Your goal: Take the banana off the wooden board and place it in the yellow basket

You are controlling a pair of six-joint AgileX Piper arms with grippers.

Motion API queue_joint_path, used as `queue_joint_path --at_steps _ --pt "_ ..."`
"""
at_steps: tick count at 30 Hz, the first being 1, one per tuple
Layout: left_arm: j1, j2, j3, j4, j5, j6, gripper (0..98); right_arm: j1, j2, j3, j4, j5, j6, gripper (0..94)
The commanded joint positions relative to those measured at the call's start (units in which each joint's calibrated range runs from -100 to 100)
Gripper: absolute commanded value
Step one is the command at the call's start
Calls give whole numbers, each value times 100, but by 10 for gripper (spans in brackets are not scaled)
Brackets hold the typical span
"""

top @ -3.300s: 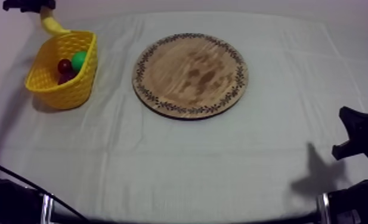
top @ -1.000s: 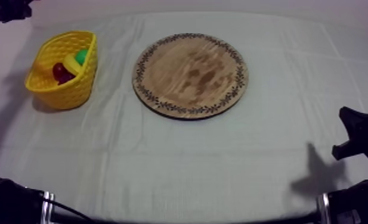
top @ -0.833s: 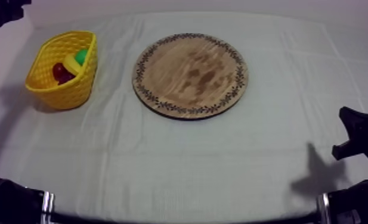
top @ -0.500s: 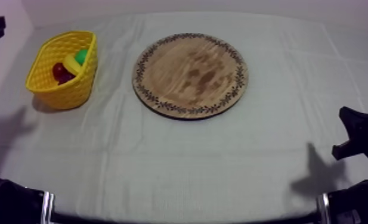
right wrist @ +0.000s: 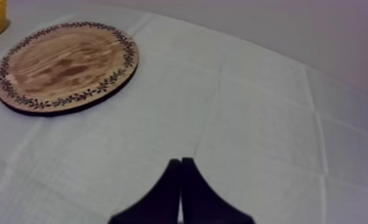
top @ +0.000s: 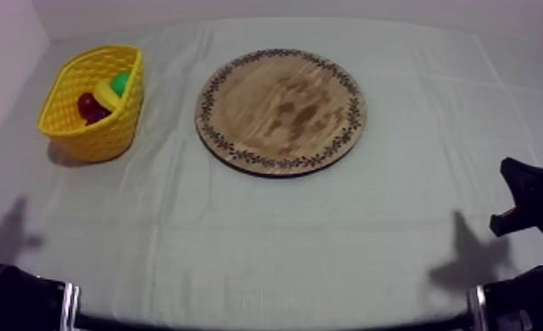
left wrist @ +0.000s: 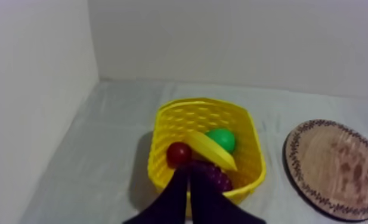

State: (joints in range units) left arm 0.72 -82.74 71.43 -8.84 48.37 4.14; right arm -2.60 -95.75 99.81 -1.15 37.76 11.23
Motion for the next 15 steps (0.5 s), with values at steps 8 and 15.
queue_joint_path --at_steps 8,15 --pt "15 -930 1095 -1 -320 -39 0 0 0 -3 0 -10 -2 3" --pt "27 -1316 1511 -15 -369 -88 0 0 0 -3 0 -10 -2 3"
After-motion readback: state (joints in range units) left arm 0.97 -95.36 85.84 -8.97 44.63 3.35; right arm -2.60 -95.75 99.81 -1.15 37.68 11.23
